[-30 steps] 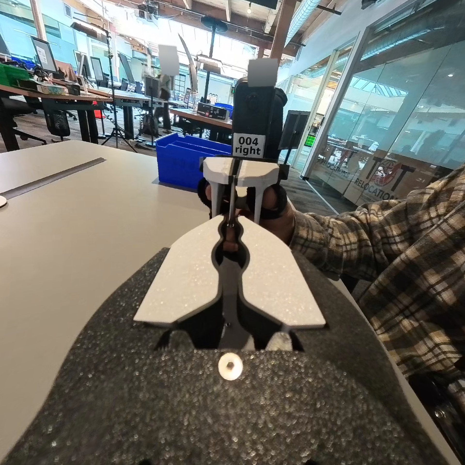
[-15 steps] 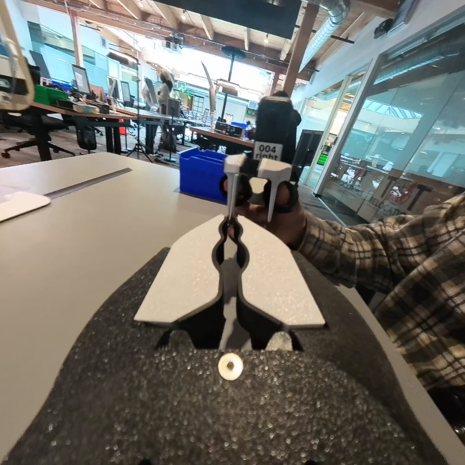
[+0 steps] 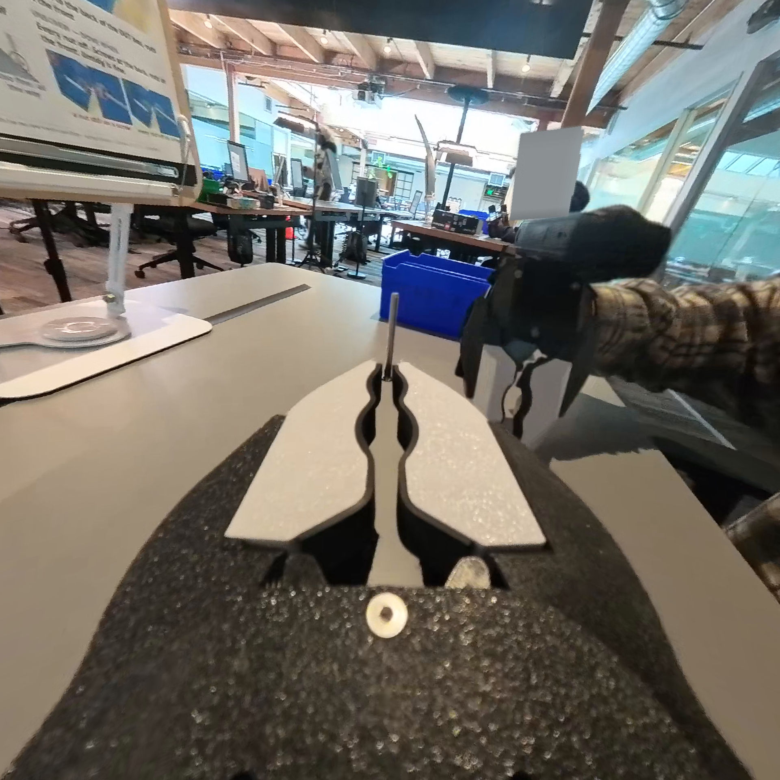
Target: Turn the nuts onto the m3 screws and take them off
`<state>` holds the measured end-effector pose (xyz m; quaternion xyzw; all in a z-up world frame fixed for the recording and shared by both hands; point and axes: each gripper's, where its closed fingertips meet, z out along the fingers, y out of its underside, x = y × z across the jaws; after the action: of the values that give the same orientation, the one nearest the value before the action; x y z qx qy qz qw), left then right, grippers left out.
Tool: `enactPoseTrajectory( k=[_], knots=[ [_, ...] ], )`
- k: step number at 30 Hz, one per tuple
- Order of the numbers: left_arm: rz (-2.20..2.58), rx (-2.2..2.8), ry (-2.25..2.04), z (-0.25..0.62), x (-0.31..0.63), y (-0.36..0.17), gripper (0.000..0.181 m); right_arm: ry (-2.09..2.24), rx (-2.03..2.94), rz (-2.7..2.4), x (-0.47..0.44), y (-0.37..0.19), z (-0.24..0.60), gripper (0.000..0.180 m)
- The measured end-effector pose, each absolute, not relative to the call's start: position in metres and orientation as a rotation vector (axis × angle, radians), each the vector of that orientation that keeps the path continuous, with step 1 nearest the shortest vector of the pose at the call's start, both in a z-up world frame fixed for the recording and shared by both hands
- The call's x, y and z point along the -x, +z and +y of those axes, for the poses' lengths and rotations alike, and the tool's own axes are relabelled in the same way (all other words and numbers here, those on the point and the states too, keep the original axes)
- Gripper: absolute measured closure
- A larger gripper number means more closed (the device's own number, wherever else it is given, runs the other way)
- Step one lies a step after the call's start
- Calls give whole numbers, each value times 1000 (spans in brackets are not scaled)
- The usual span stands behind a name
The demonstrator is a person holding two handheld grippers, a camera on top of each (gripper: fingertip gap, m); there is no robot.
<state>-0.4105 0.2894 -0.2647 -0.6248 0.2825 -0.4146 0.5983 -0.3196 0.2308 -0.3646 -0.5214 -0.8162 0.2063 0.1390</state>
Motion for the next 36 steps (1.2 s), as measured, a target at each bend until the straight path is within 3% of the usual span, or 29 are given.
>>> enactPoseTrajectory(
  k=[12, 29, 36],
  knots=[
    [624, 1458, -942, 294, 421, -263, 177, 399, 1486, -2653, 334, -390, 223, 169],
    [634, 1470, -939, 294, 419, -265, 177, 397, 1494, -2628, 334, -393, 226, 175],
    [719, 1491, -943, 287, 401, -273, 177, 429, 1539, -2485, 321, -329, 249, 175]
  ],
)
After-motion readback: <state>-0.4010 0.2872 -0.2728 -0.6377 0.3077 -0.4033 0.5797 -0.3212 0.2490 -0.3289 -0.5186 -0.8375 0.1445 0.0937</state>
